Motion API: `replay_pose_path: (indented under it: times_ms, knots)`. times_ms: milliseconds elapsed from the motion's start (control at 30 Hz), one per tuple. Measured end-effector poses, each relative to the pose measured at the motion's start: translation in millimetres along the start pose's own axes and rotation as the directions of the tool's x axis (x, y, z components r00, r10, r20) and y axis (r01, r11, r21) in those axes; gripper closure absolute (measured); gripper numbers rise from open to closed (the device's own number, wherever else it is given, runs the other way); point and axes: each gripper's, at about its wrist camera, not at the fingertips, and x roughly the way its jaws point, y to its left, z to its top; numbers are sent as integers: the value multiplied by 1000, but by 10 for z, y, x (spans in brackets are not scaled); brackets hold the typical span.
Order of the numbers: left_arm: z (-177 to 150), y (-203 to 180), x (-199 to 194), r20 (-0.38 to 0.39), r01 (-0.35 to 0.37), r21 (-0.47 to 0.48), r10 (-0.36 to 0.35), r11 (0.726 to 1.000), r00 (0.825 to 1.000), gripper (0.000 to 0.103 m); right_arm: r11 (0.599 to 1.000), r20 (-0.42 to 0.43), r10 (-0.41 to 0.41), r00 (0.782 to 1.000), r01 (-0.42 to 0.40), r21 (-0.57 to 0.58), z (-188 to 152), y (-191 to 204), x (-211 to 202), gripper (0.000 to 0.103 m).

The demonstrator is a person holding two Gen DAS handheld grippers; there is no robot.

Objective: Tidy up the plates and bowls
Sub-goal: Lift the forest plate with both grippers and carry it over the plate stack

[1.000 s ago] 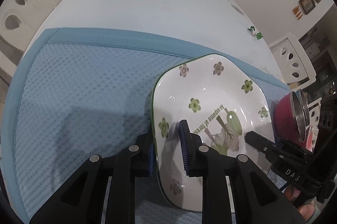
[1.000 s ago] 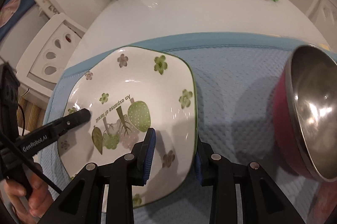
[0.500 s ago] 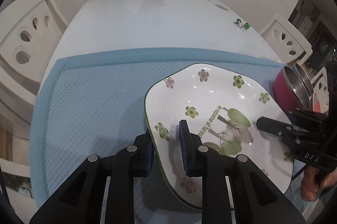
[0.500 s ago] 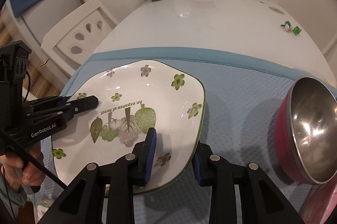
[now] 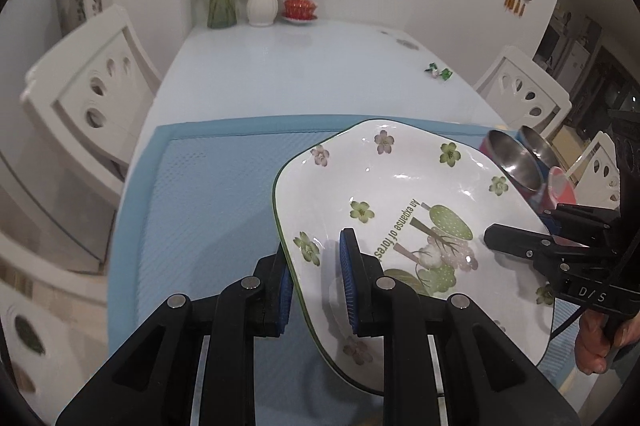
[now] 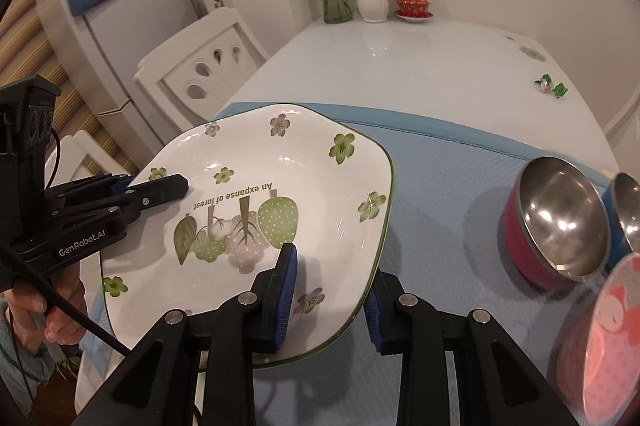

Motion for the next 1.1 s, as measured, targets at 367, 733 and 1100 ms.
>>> replay_pose_path:
  times_ms: [367, 733, 1100]
  knots:
    - [-547, -197, -743, 20, -17, -15, 17, 1000, 1000, 85, 999, -10, 35, 999, -35, 27, -625, 336, -618, 73]
    - [-1229, -402, -1129, -18, -25, -48, 24, 999, 1000, 85, 999, -87, 53, 995, -53, -6, -1295, 600, -945, 73]
    - [-1748, -497, -1180, -91, -32, -86, 24, 996, 996, 85, 996, -172, 83, 982, -84, 2, -1785, 634, -955, 73]
